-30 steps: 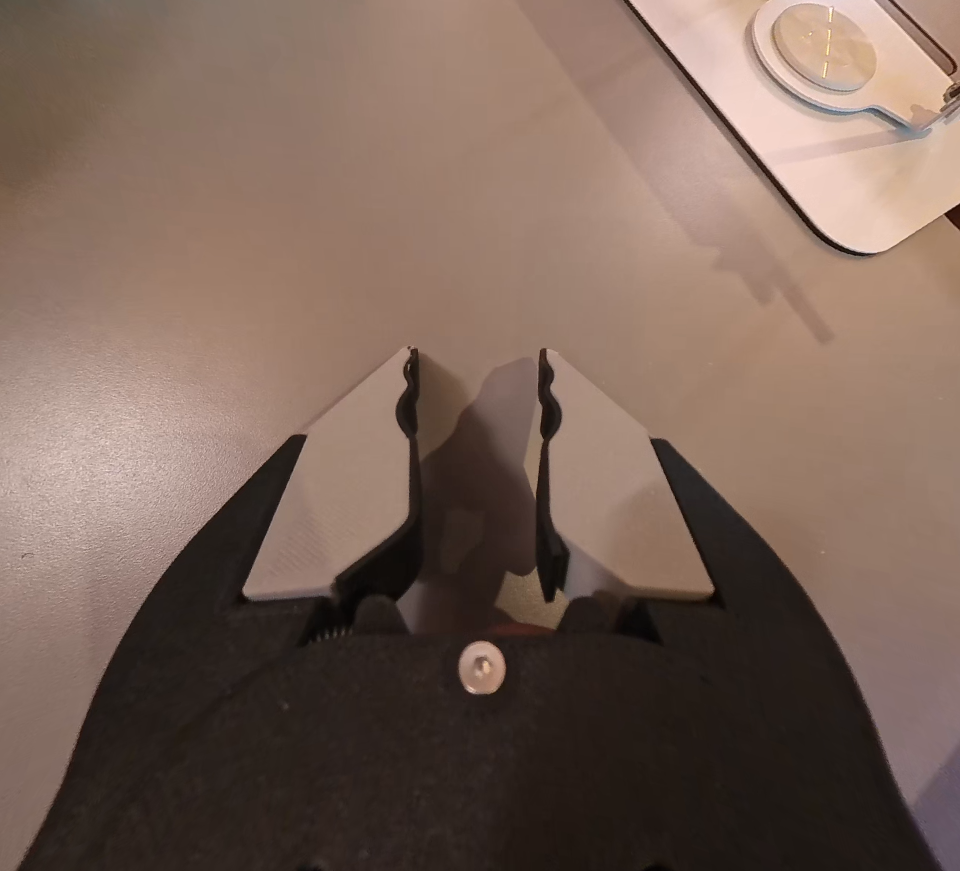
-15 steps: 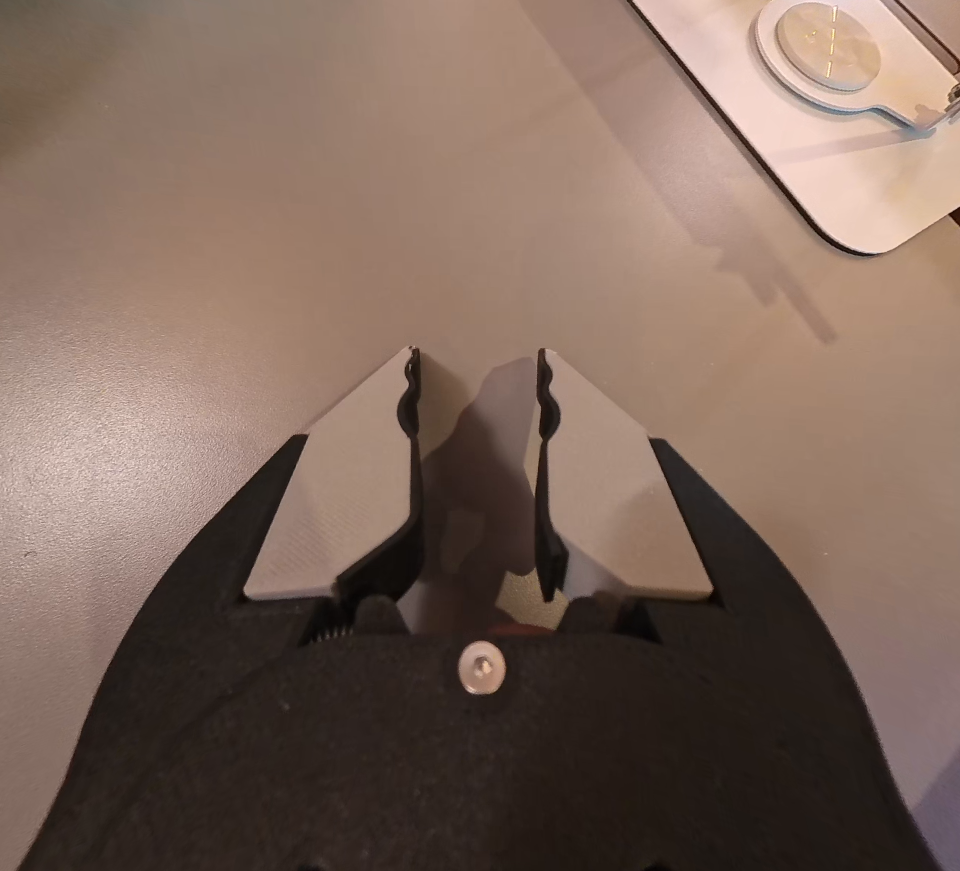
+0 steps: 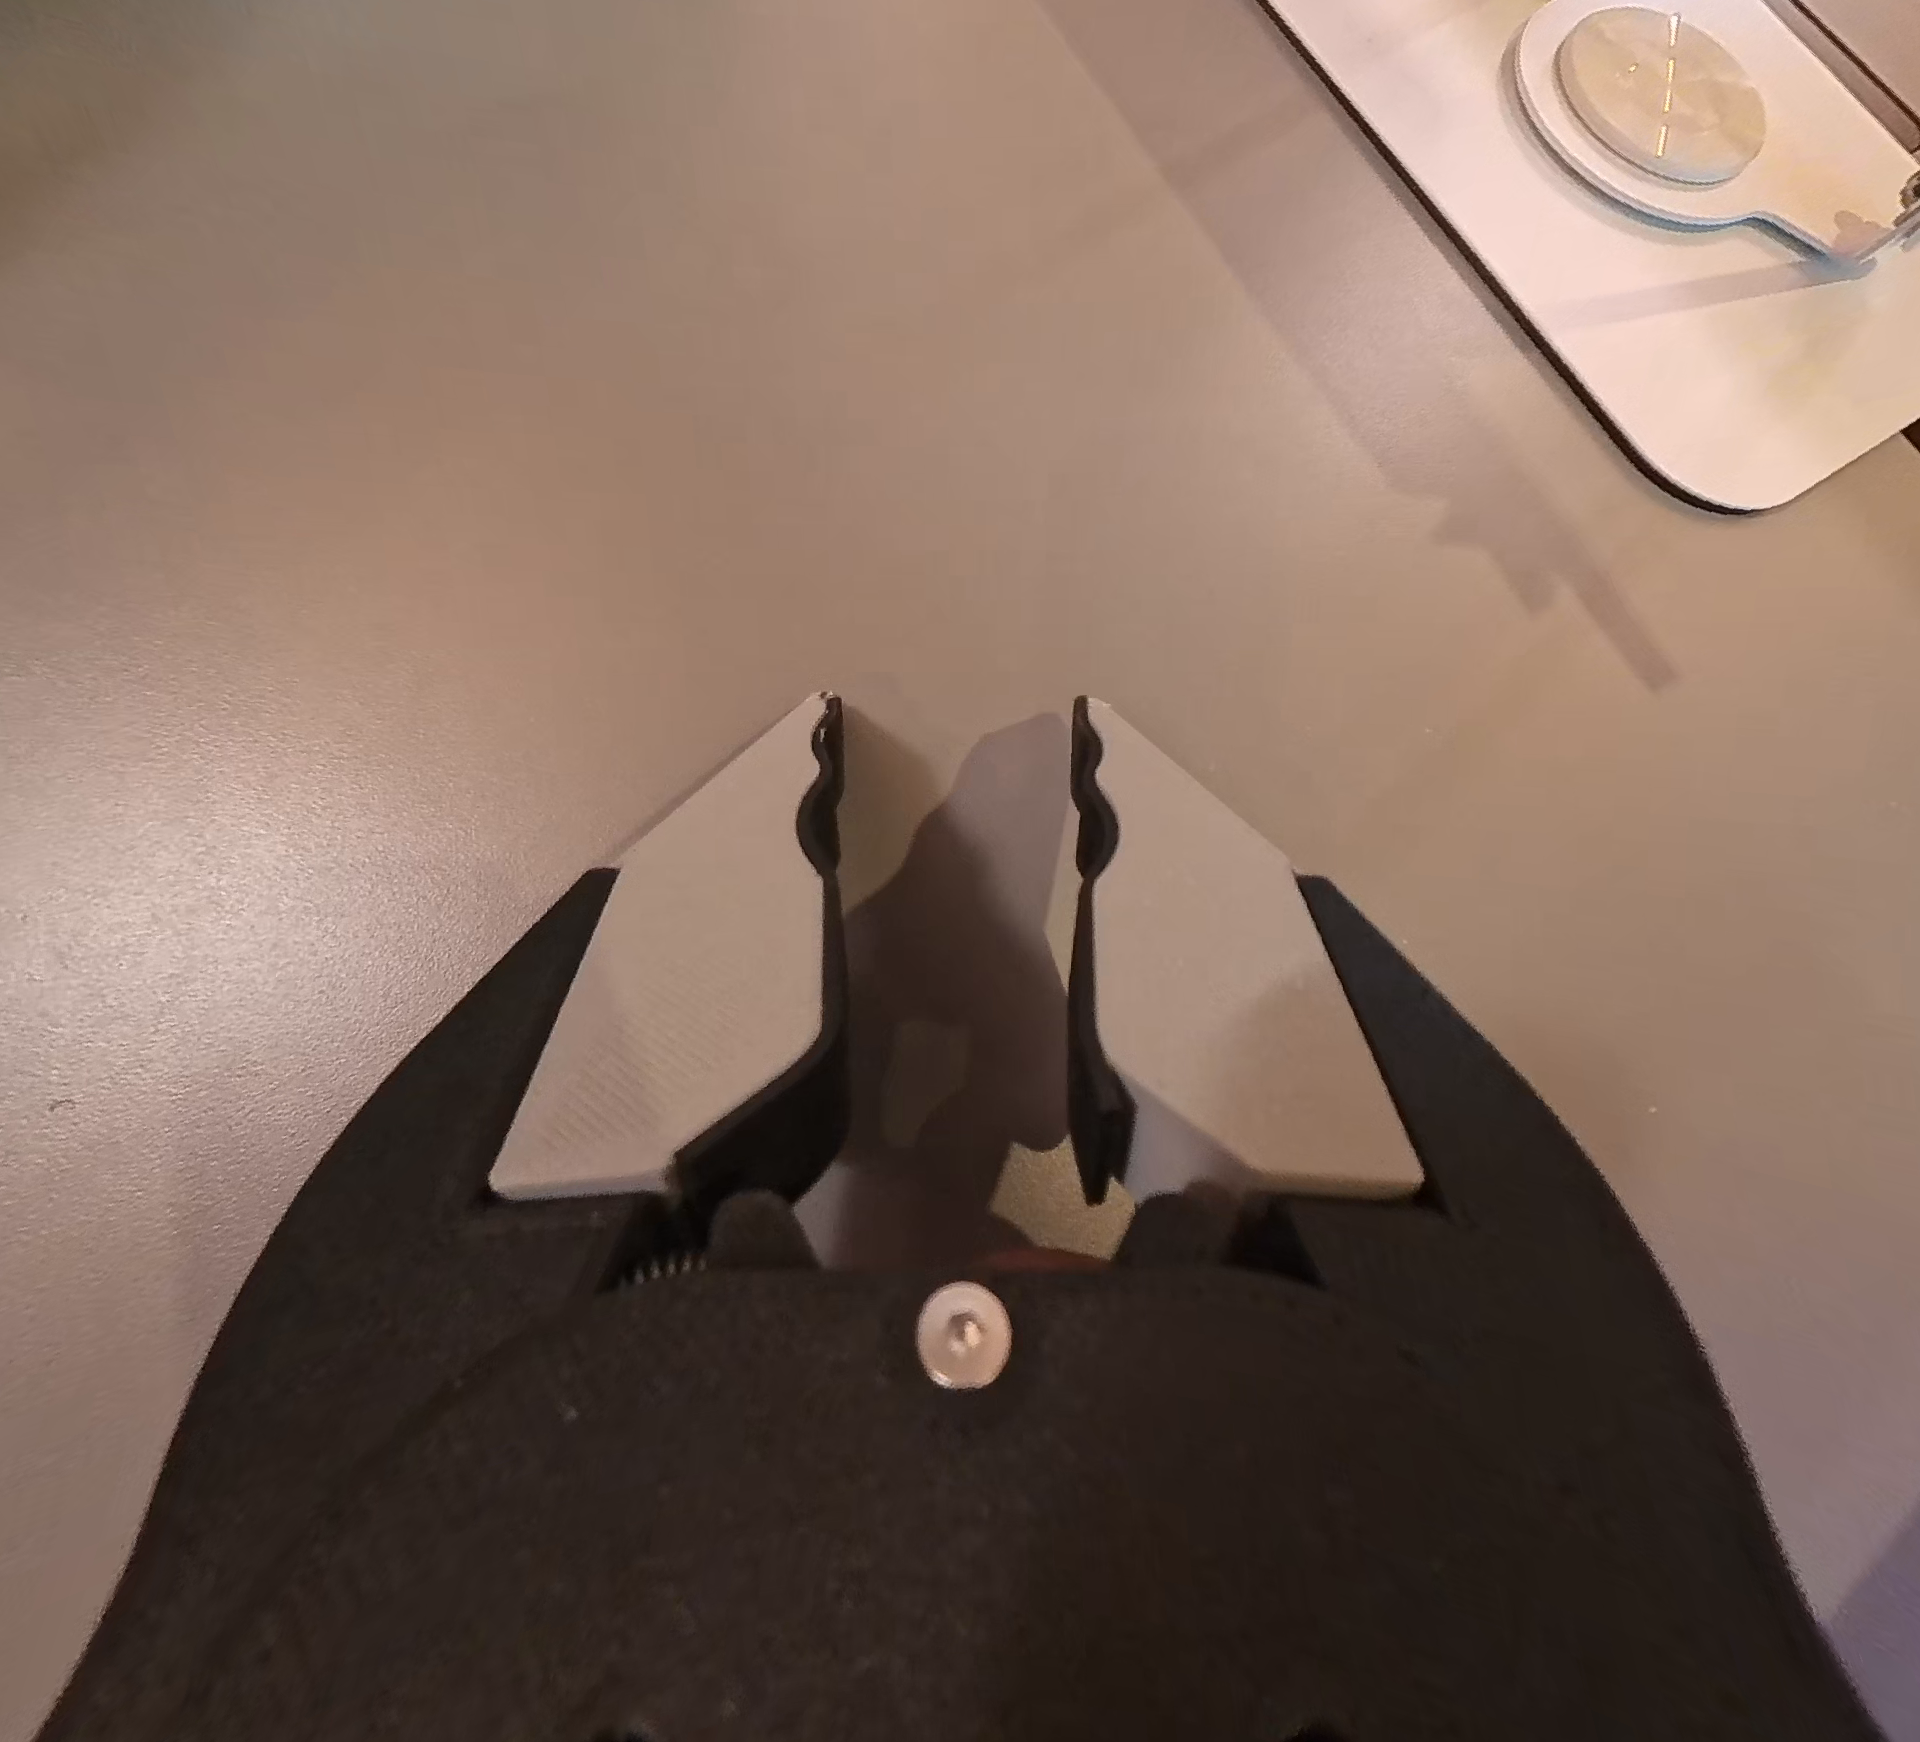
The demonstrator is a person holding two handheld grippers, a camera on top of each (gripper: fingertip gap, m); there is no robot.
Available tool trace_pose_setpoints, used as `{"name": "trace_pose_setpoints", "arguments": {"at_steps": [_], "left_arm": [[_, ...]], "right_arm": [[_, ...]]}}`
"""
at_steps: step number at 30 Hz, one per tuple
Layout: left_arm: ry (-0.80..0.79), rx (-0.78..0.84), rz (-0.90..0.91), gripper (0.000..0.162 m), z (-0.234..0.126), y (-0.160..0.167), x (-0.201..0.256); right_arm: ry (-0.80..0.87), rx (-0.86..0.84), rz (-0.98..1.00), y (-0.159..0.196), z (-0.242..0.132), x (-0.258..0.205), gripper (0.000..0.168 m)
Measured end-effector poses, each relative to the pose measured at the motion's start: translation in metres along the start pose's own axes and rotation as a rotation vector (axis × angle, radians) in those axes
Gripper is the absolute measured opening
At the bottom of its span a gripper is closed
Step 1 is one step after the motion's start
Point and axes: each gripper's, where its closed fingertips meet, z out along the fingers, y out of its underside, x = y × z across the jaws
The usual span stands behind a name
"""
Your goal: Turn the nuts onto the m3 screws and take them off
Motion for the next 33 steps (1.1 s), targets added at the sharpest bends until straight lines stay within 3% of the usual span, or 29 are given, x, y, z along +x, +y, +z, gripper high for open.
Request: {"name": "trace_pose_setpoints", "arguments": {"at_steps": [3,17,23,33], "left_arm": [[-0.007,0.034,-0.028,0.037,0.004,-0.007,0.000],[-0.044,0.029,-0.039,0.031,0.016,-0.010,0.005],[-0.053,0.018,0.002,0.014,0.015,-0.006,0.007],[-0.055,0.005,0.053,0.009,0.015,0.000,0.009]], "right_arm": [[0.001,0.000,0.000,0.000,0.000,0.000,0.041],[0.008,0.001,-0.009,0.000,0.000,0.000,0.041],[0.009,0.001,-0.010,0.000,0.000,-0.001,0.040],[0.011,0.002,-0.015,0.000,0.000,-0.001,0.040]]}}
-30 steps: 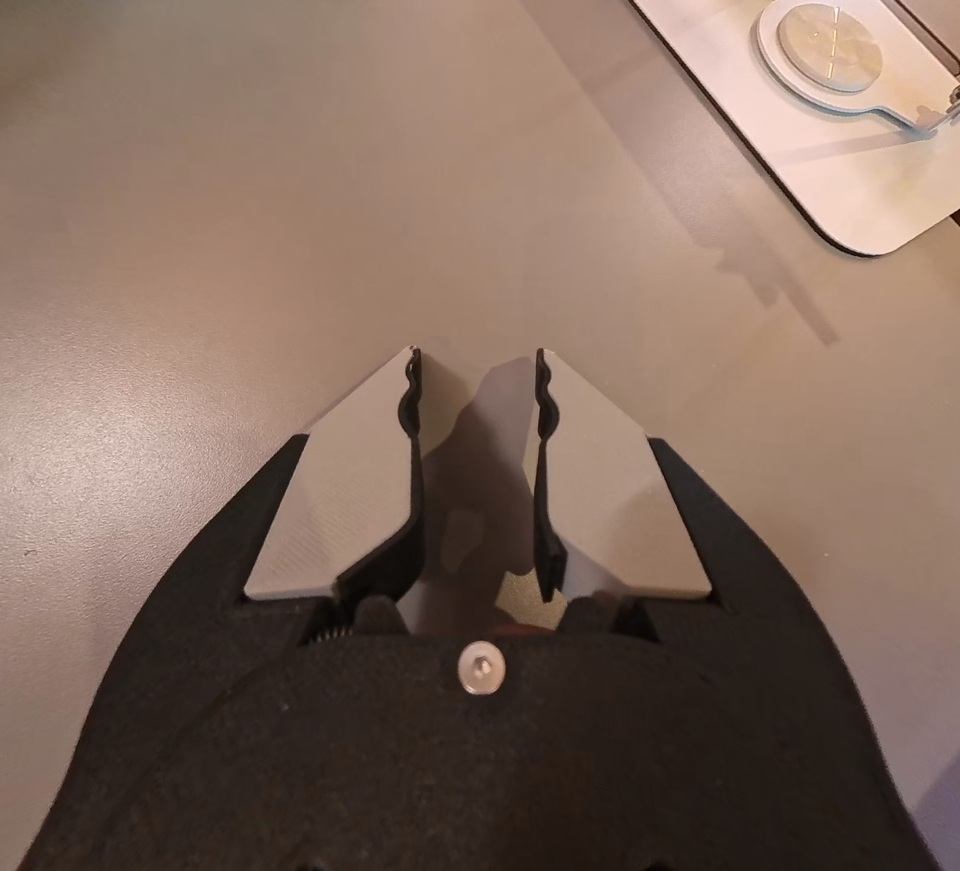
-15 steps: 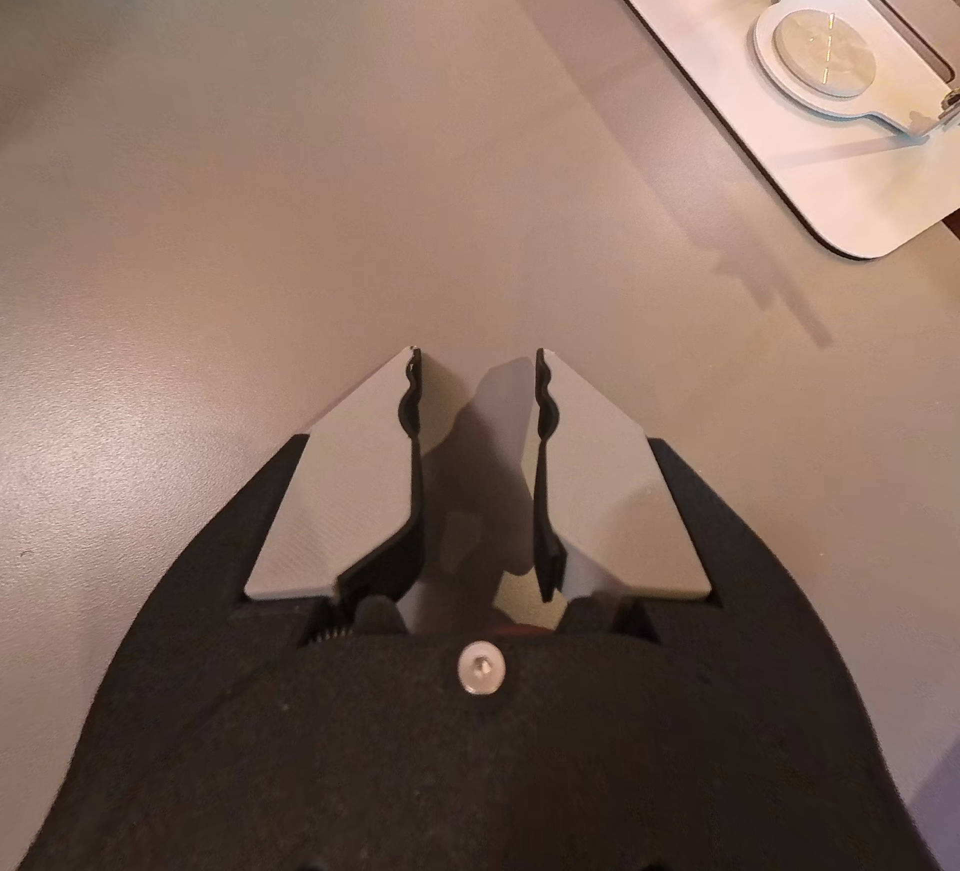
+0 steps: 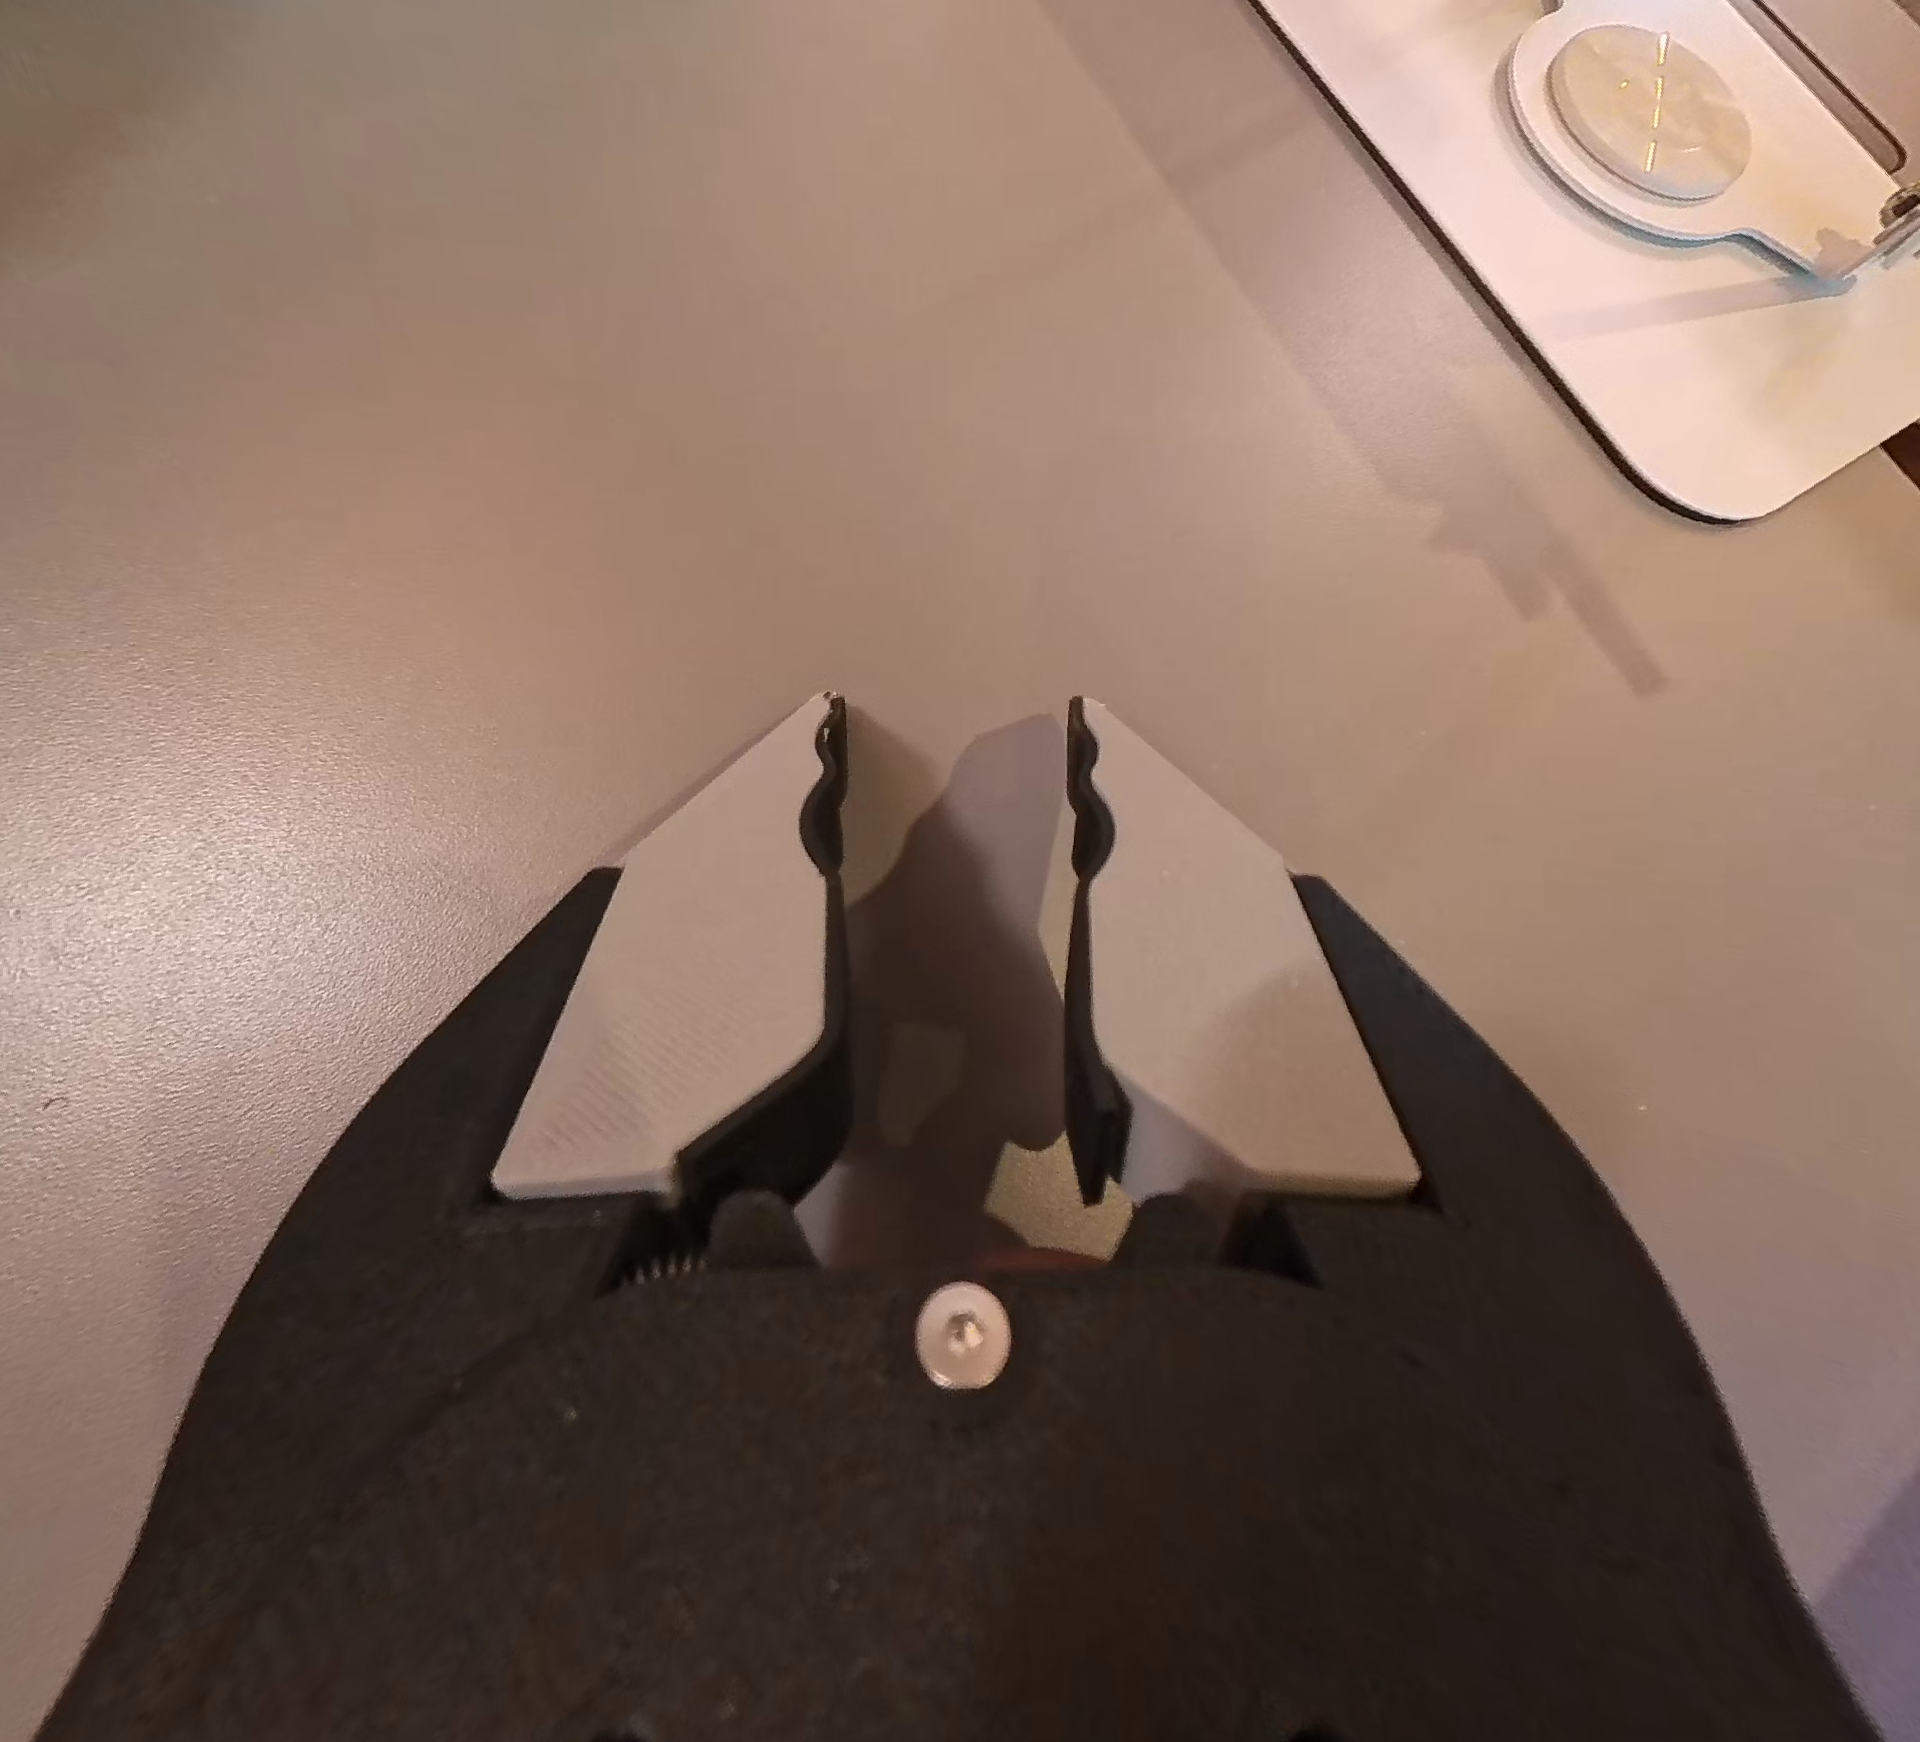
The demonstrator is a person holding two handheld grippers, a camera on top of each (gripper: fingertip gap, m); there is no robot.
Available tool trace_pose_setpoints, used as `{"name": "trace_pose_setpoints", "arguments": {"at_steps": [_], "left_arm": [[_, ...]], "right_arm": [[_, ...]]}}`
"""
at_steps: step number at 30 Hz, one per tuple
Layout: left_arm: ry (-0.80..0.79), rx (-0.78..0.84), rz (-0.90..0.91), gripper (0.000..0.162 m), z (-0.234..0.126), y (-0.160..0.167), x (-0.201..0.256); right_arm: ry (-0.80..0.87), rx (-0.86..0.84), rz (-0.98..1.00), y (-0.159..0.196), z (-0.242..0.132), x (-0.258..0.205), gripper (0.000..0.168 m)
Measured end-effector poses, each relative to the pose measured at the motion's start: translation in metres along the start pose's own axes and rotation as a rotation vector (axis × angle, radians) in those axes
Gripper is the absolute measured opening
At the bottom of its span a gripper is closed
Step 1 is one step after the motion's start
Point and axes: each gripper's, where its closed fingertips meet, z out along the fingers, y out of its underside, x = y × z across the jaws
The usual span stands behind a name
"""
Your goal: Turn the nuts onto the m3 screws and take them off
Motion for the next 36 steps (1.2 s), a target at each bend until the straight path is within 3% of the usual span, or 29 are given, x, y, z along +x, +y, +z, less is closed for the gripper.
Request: {"name": "trace_pose_setpoints", "arguments": {"at_steps": [4,19,36], "left_arm": [[-0.023,-0.022,0.035,0.004,-0.004,0.007,-0.008],[0.048,0.137,0.100,0.002,-0.030,-0.008,-0.016],[0.036,0.109,0.119,0.002,-0.038,0.005,-0.013]], "right_arm": [[0.000,0.000,-0.004,0.000,0.000,-0.001,0.038],[0.008,0.002,-0.014,0.000,-0.001,-0.001,0.038],[0.019,0.003,-0.035,0.000,-0.001,-0.003,0.035]]}}
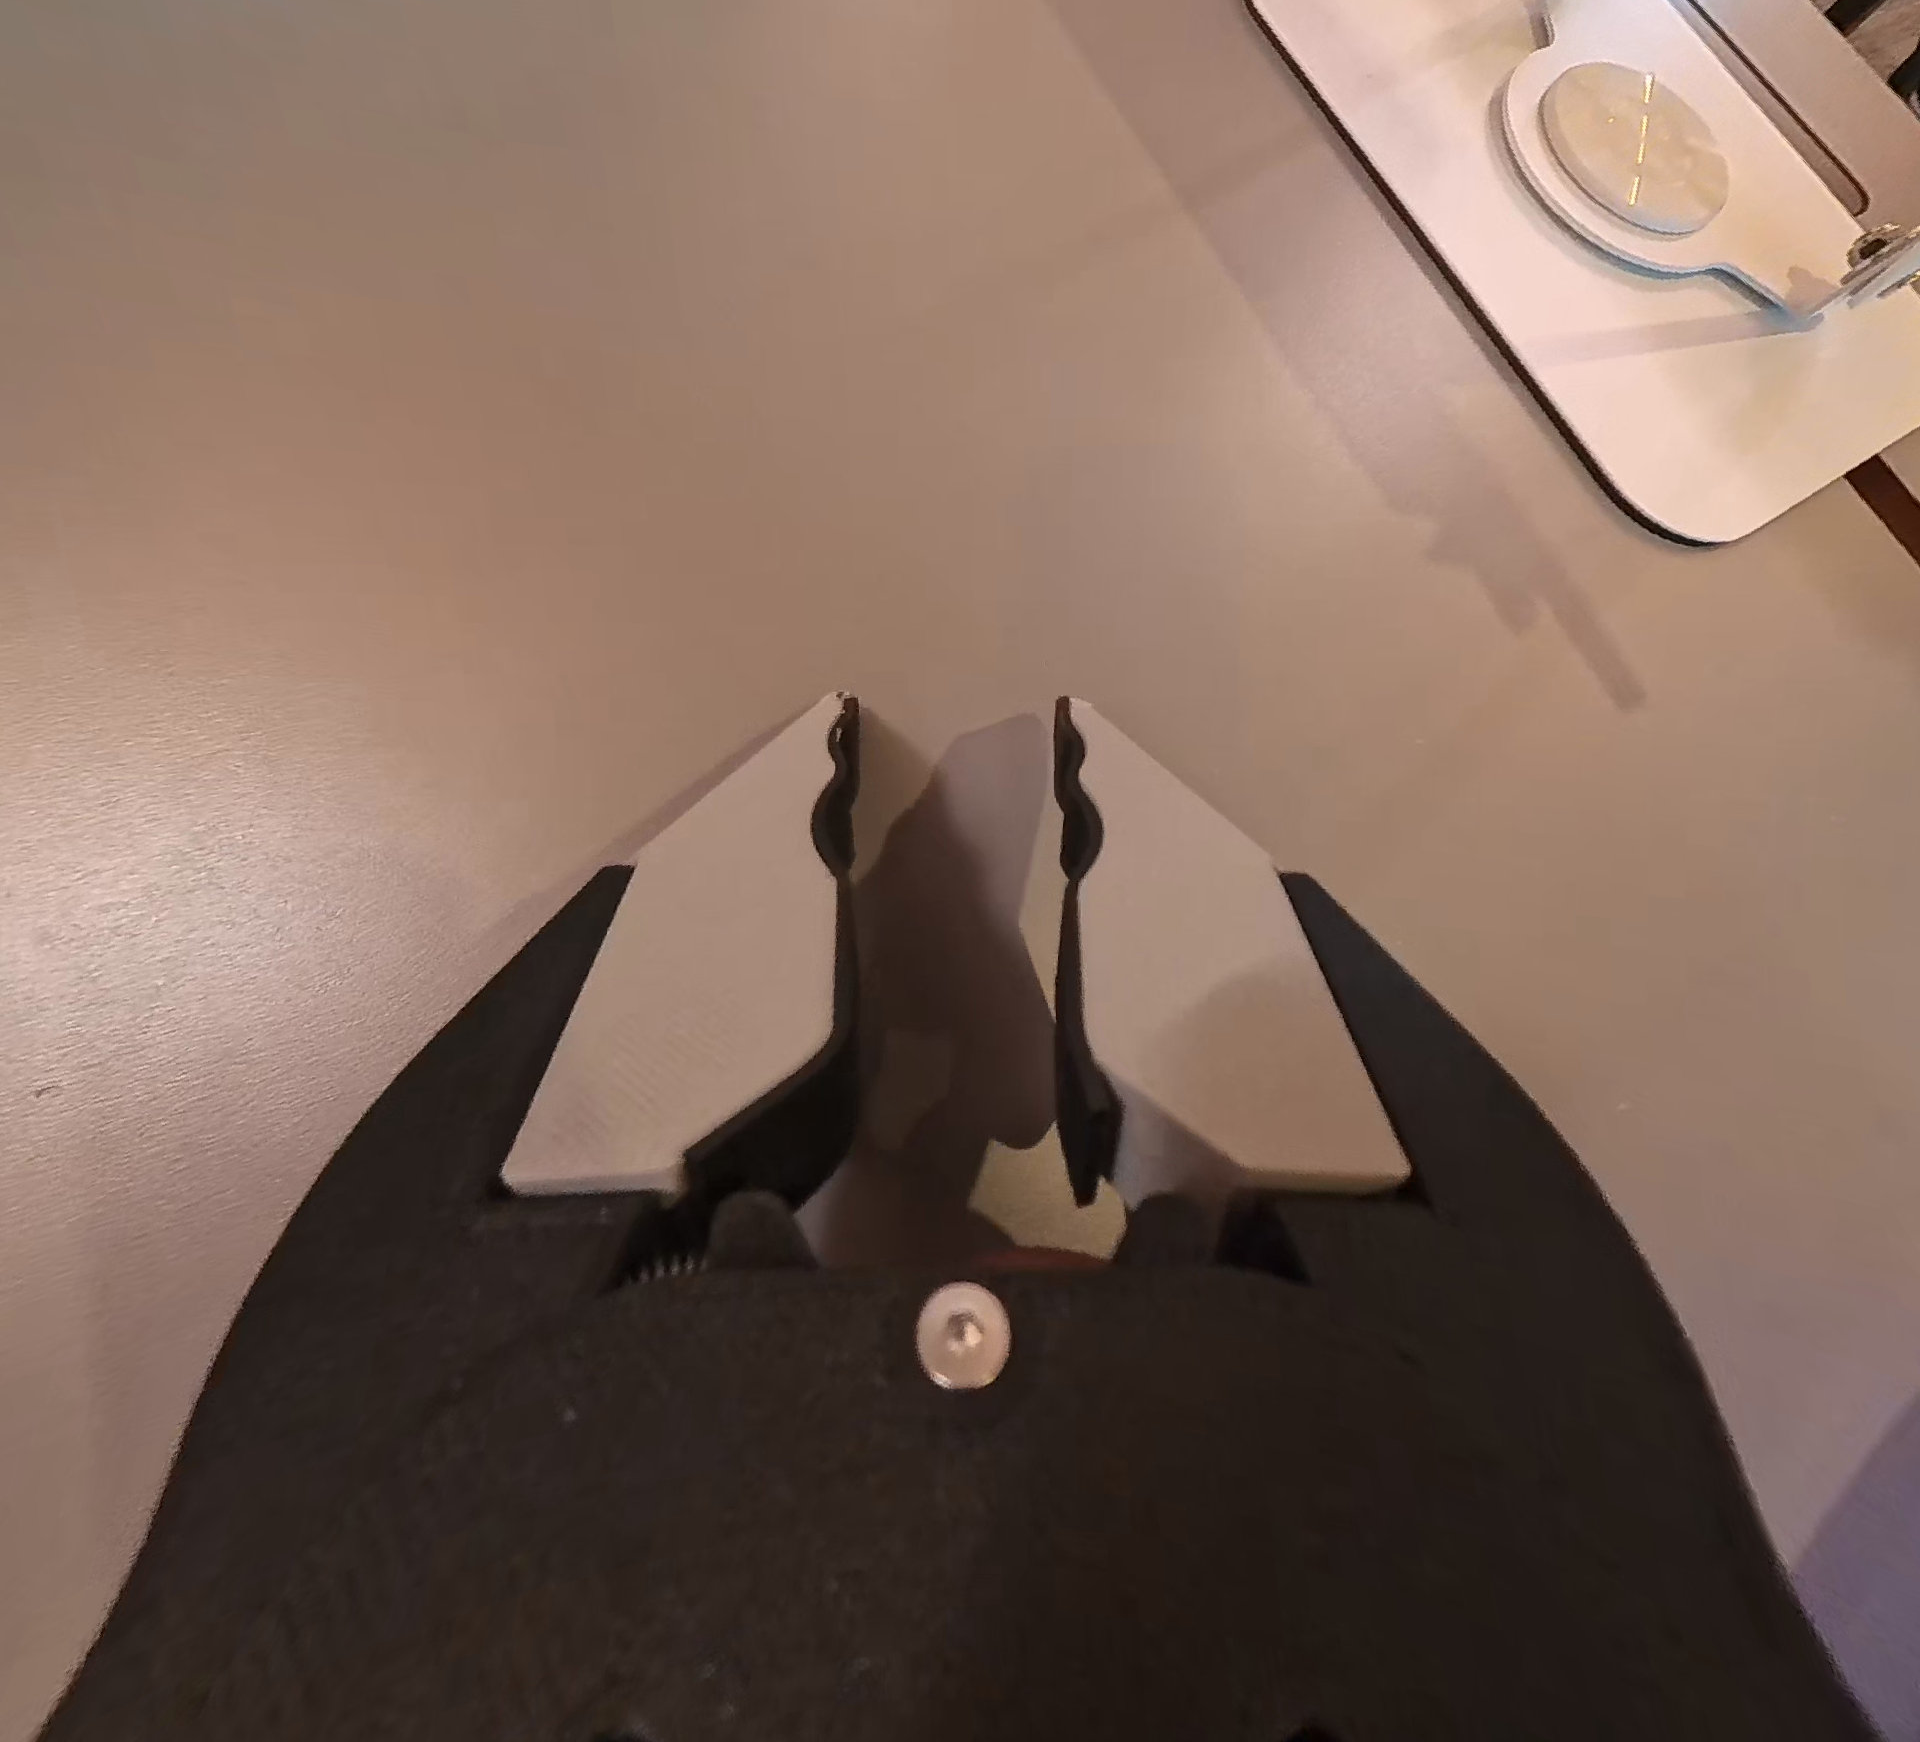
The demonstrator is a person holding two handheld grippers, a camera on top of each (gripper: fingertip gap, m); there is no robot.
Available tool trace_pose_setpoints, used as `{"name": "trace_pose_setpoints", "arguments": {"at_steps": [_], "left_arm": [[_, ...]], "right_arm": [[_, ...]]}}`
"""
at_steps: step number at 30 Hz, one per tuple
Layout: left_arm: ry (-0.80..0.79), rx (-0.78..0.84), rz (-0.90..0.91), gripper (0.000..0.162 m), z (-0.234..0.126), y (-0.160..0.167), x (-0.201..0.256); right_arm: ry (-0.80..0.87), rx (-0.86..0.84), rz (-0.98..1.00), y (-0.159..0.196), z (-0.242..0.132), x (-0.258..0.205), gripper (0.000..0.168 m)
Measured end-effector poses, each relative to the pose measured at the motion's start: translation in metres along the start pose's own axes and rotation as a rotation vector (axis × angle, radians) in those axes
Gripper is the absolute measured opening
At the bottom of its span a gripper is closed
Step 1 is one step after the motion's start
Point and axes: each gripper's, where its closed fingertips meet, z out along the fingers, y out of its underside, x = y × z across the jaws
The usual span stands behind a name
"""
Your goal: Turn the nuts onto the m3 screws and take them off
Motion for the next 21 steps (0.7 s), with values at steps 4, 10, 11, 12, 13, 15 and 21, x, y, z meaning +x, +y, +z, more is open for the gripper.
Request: {"name": "trace_pose_setpoints", "arguments": {"at_steps": [4,10,11,12,13,15,21], "left_arm": [[-0.015,0.008,0.008,0.002,-0.013,-0.003,0.004],[-0.037,0.023,0.027,0.002,-0.038,-0.008,0.011],[-0.043,0.026,0.032,0.002,-0.043,-0.009,0.013],[-0.049,0.028,0.037,0.002,-0.048,-0.010,0.014],[-0.055,0.032,0.041,0.002,-0.053,-0.012,0.016],[-0.064,0.040,0.049,0.002,-0.063,-0.015,0.020],[-0.087,0.072,0.089,0.002,-0.095,-0.026,0.040]], "right_arm": [[0.006,0.001,-0.005,0.000,0.000,0.000,0.035],[0.004,0.000,-0.001,0.000,0.000,0.000,0.035],[0.004,0.000,-0.001,0.000,0.000,0.000,0.035],[0.004,0.000,-0.001,0.000,0.000,0.000,0.035],[0.004,0.000,-0.001,0.000,0.000,0.000,0.035],[0.004,0.000,-0.001,0.000,0.000,0.000,0.035],[0.004,0.000,0.002,0.000,0.000,0.000,0.036]]}}
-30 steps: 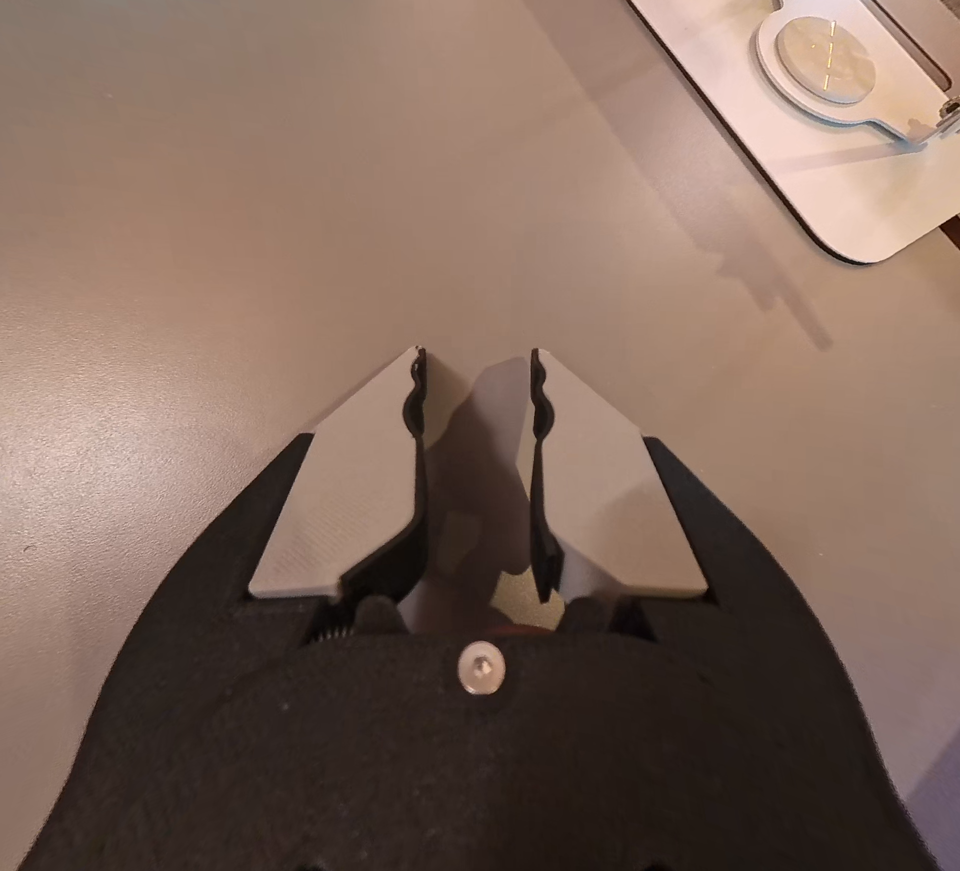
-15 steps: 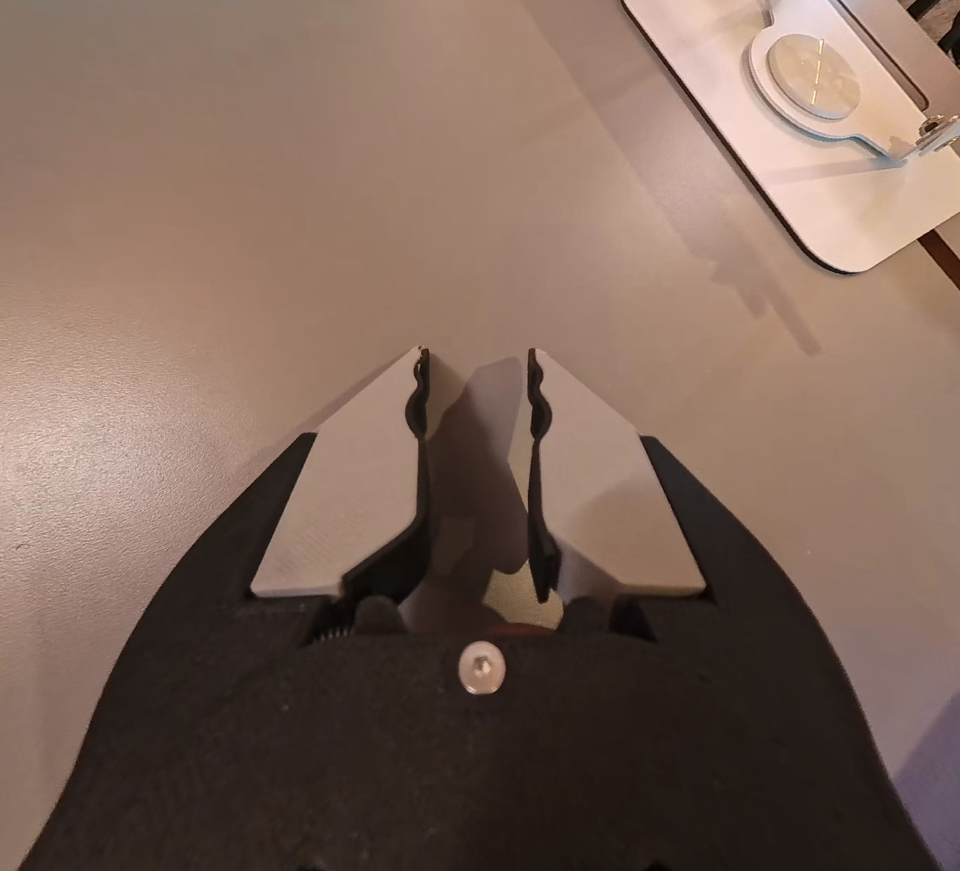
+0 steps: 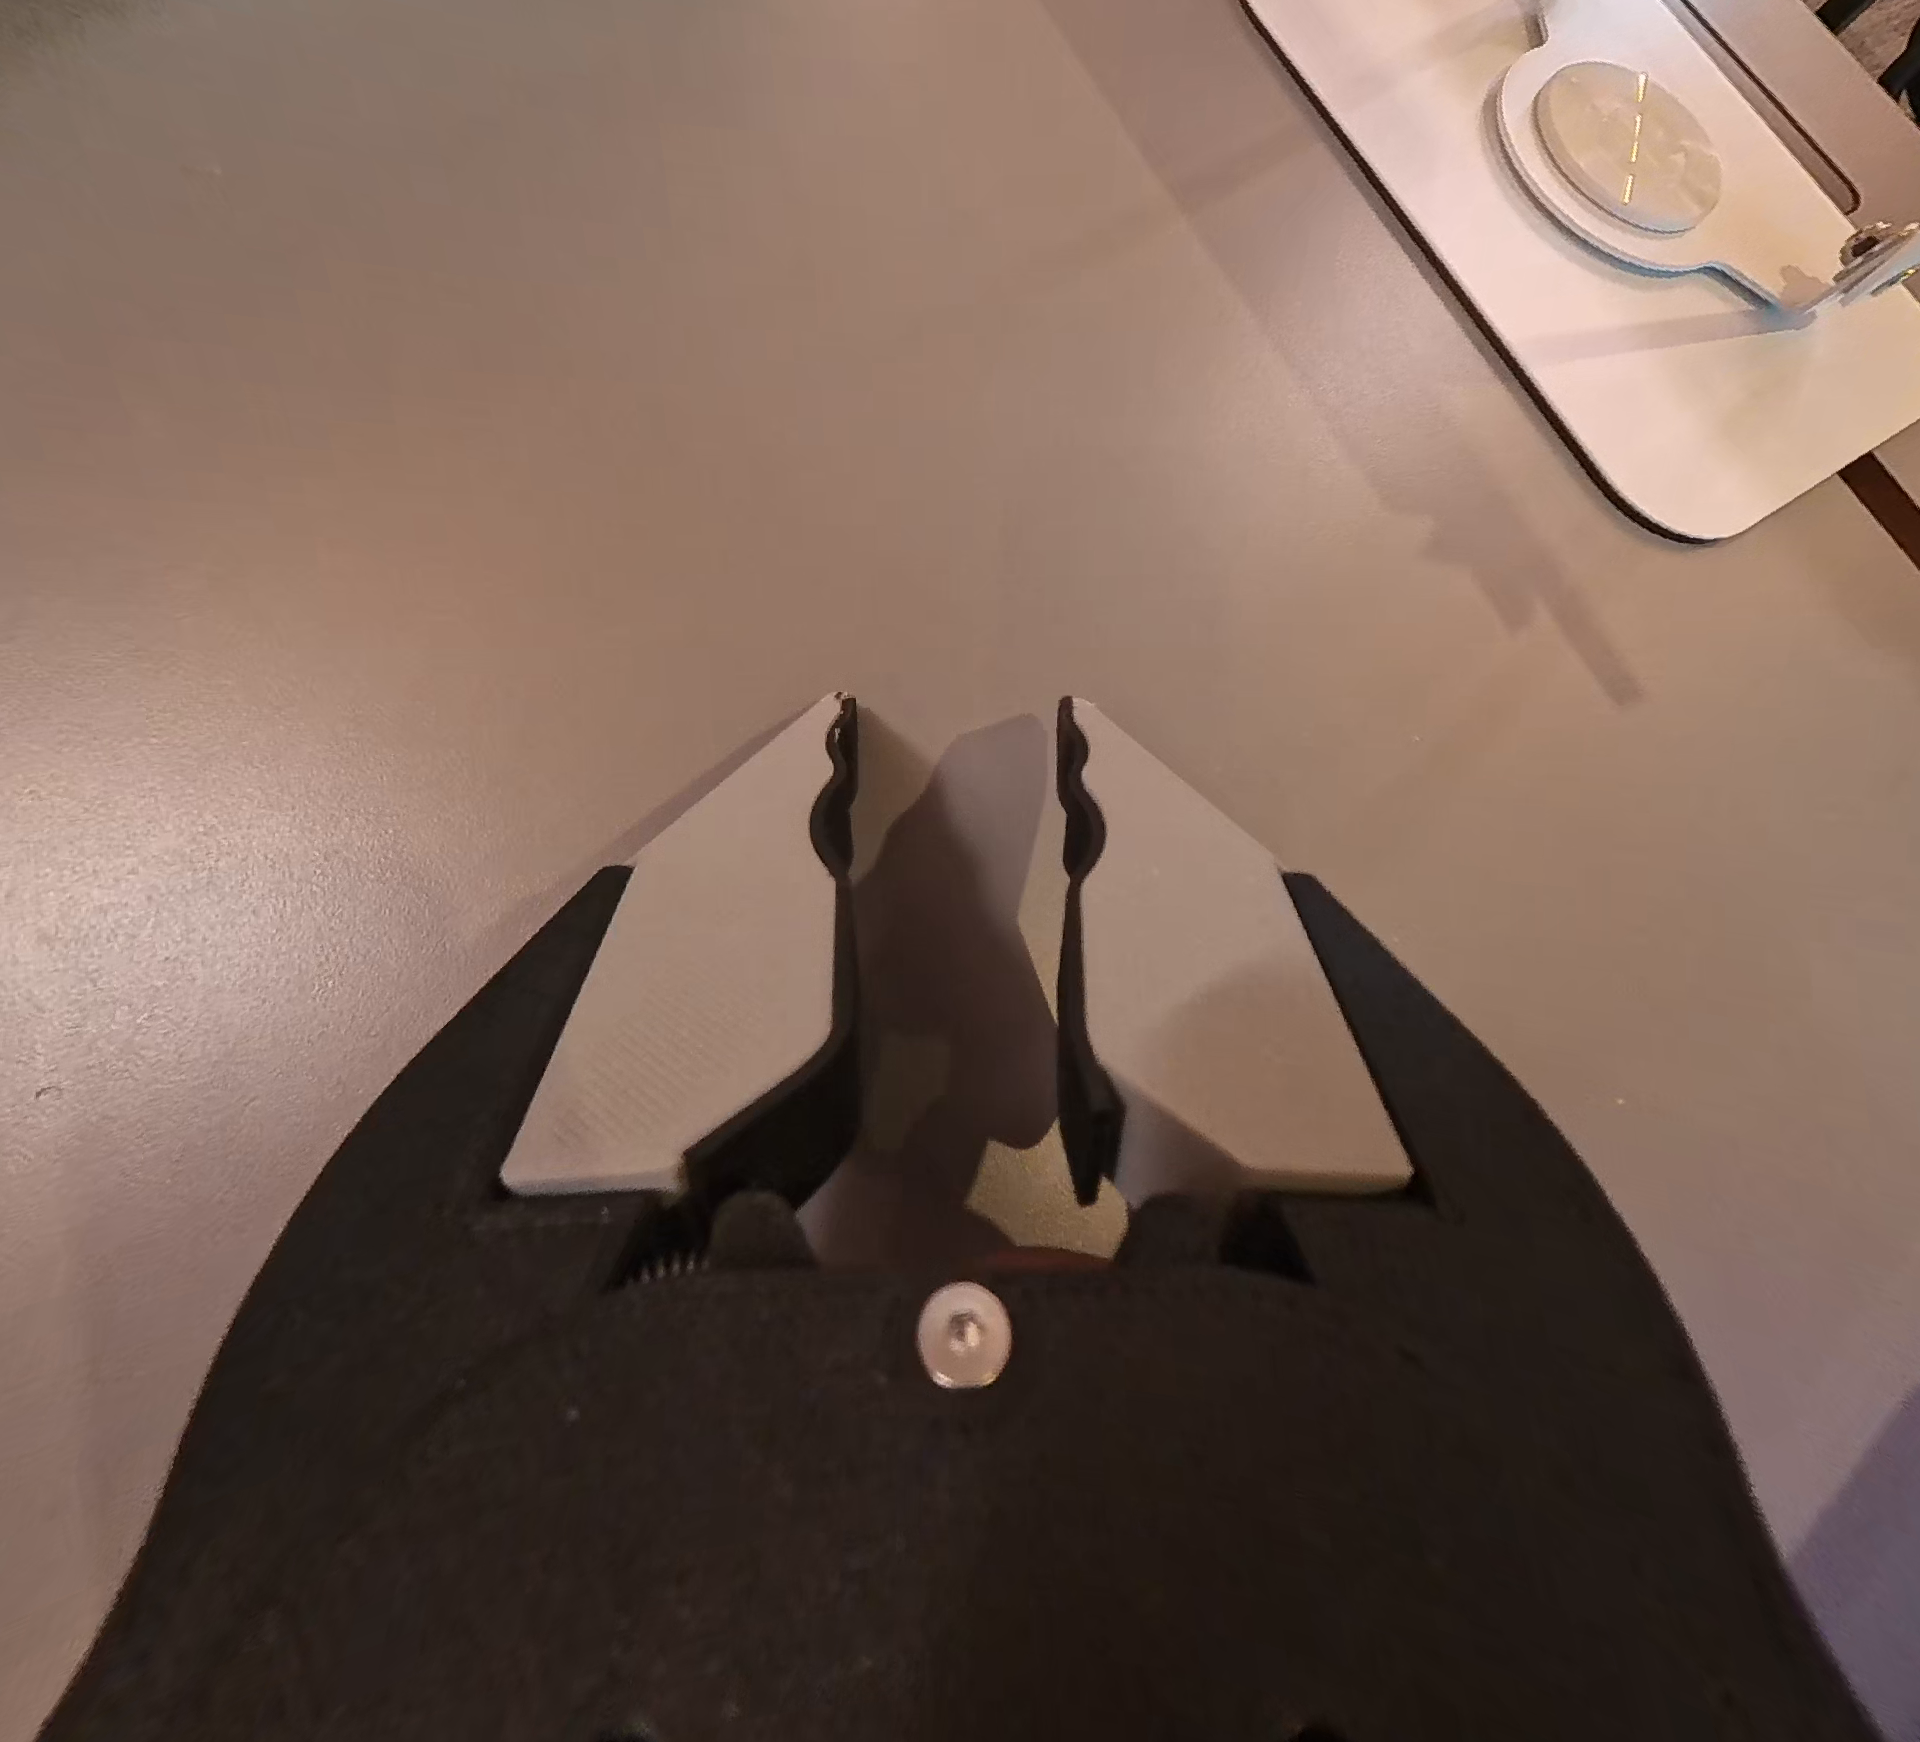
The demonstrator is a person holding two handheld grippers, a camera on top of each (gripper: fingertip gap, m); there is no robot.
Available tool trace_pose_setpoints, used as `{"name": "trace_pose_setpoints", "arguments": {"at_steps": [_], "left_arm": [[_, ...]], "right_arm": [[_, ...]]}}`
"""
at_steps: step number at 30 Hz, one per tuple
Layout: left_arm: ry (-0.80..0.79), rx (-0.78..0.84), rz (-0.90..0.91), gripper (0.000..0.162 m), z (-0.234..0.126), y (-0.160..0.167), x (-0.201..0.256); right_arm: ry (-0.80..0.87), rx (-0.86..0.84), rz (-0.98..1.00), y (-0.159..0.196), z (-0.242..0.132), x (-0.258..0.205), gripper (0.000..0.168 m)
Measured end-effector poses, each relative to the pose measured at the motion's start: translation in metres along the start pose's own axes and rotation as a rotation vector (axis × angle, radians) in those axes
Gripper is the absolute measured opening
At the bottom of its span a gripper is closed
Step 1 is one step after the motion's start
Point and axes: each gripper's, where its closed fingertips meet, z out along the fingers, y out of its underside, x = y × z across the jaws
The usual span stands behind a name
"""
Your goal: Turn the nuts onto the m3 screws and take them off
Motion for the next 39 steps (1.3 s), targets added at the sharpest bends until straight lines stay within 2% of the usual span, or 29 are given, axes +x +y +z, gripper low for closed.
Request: {"name": "trace_pose_setpoints", "arguments": {"at_steps": [6,12,15,19,23,25,33,34,37,39], "left_arm": [[0.034,0.067,0.090,0.002,-0.030,-0.026,0.047],[0.154,0.147,0.273,0.002,-0.041,-0.049,0.147],[0.254,0.154,0.398,0.002,-0.027,-0.043,0.219],[0.382,0.125,0.561,0.002,0.010,-0.013,0.316],[0.466,0.101,0.611,0.002,0.053,0.019,0.377],[0.491,0.102,0.606,0.001,0.066,0.028,0.390],[0.554,0.110,0.556,0.001,0.064,0.030,0.396],[0.559,0.110,0.553,0.003,0.064,0.030,0.396],[0.565,0.117,0.527,0.029,0.061,0.029,0.398],[0.556,0.130,0.521,0.034,0.059,0.028,0.397]], "right_arm": [[-0.005,-0.003,0.027,0.001,0.000,0.002,0.039],[0.016,-0.011,0.057,0.007,-0.003,0.013,0.041],[0.037,-0.015,0.075,0.010,-0.006,0.020,0.041],[0.083,-0.013,0.106,0.014,-0.012,0.035,0.041],[0.094,0.007,0.158,0.016,-0.018,0.047,0.042],[0.094,0.004,0.174,0.018,-0.018,0.050,0.042],[0.086,-0.018,0.167,0.022,-0.014,0.049,0.043],[0.086,-0.018,0.165,0.022,-0.014,0.048,0.043],[0.074,0.000,0.169,0.018,-0.016,0.046,0.044],[0.057,0.021,0.170,0.013,-0.018,0.042,0.044]]}}
